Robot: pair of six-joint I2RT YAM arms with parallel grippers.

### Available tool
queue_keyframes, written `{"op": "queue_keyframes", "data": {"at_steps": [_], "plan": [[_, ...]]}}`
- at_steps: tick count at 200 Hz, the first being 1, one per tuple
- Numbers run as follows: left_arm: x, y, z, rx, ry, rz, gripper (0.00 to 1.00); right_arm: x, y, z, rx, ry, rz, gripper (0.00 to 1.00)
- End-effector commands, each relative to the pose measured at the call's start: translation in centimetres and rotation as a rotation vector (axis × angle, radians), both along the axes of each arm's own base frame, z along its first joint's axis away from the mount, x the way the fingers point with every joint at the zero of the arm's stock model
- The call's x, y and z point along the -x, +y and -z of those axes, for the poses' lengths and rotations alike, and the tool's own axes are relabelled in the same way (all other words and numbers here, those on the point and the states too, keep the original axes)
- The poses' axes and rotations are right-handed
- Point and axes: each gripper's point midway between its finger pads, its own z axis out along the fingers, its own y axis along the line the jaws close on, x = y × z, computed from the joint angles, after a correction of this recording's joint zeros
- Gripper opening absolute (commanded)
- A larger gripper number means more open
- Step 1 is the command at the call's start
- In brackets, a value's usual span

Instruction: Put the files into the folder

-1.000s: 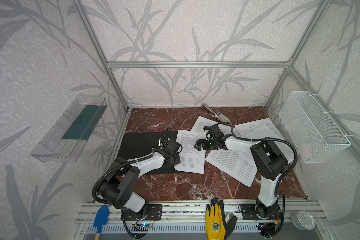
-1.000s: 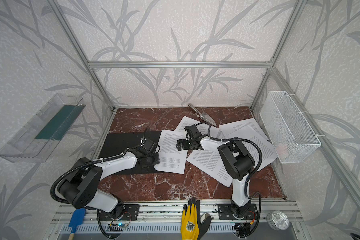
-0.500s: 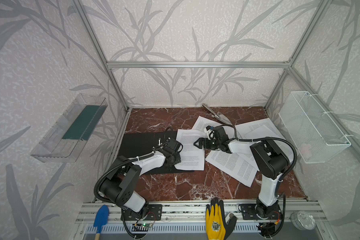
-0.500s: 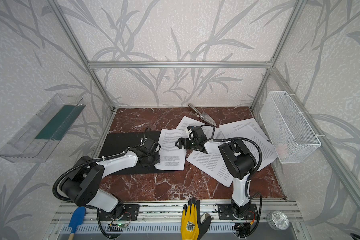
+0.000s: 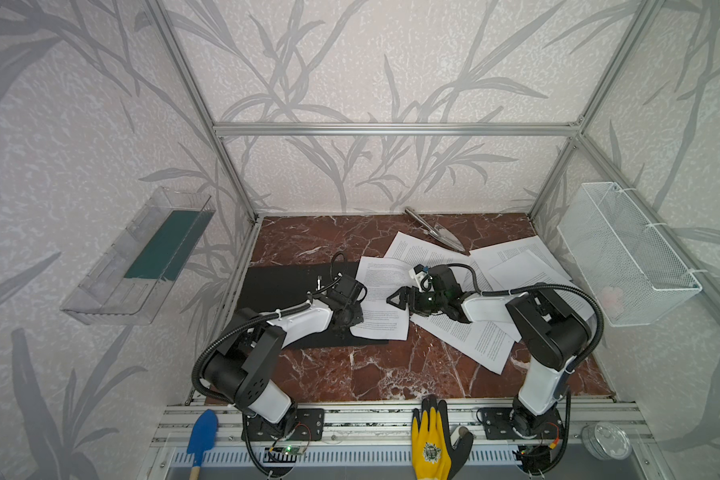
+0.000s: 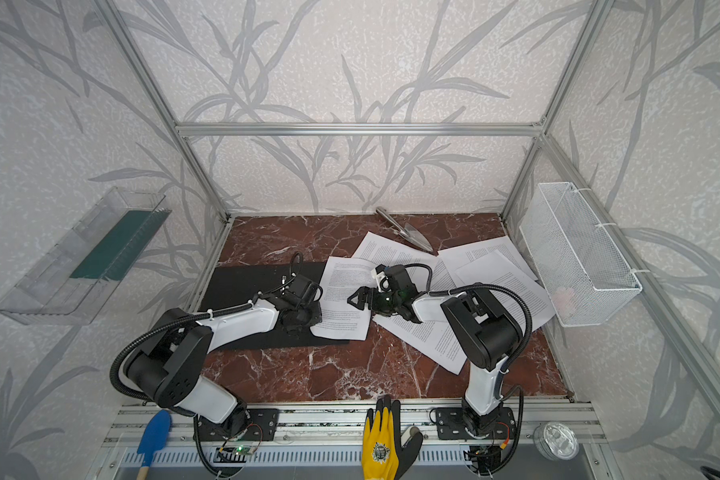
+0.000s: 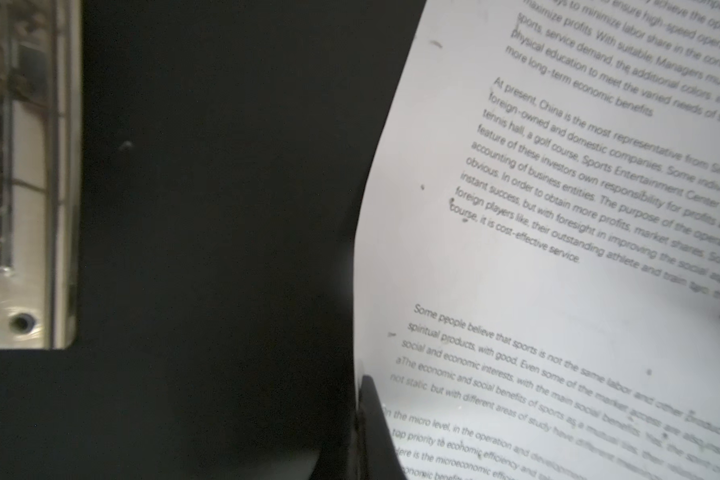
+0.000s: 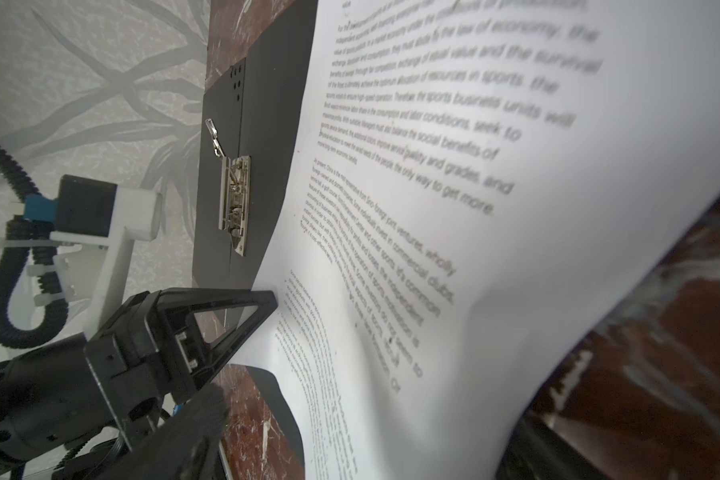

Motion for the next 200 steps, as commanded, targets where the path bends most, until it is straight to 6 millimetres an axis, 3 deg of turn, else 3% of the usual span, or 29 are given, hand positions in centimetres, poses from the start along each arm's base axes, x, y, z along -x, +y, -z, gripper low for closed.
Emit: {"op": "queue_keyframes", "data": {"at_steps": [1, 35, 44, 61, 94, 130, 200], "plan": [[2.8, 1.4, 2.8, -0.05, 0.127, 0.004, 0.0, 0.8, 0.1, 0.1, -0.023, 0.038, 0.023, 0.95], [2.8, 1.4, 3.3, -0.063, 0.144, 0.008, 0.0, 1.1, -1.4, -1.5, -0.042, 0.021, 0.131, 0.92], [2.7, 1.3, 3.4, -0.061, 0.147, 0.009, 0.0, 1.1, -1.8, -1.1, -0.024, 0.024, 0.142, 0.94], [2.8, 1.0, 3.7, -0.049, 0.155, 0.015, 0.0, 0.6, -1.3, -1.6, -0.044, 0.015, 0.117, 0.95], [2.8, 0.4, 4.0, -0.025, 0.167, 0.029, 0.0, -1.9, 0.3, -1.7, -0.108, -0.015, 0.068, 0.93], [2.9, 0.6, 4.0, -0.035, 0.168, 0.031, 0.0, -4.3, -1.2, -1.7, -0.042, -0.039, 0.132, 0.9], [2.9, -0.2, 3.8, 0.003, 0.171, 0.041, 0.0, -5.6, -1.1, 0.0, -0.005, -0.016, 0.113, 0.65]]}}
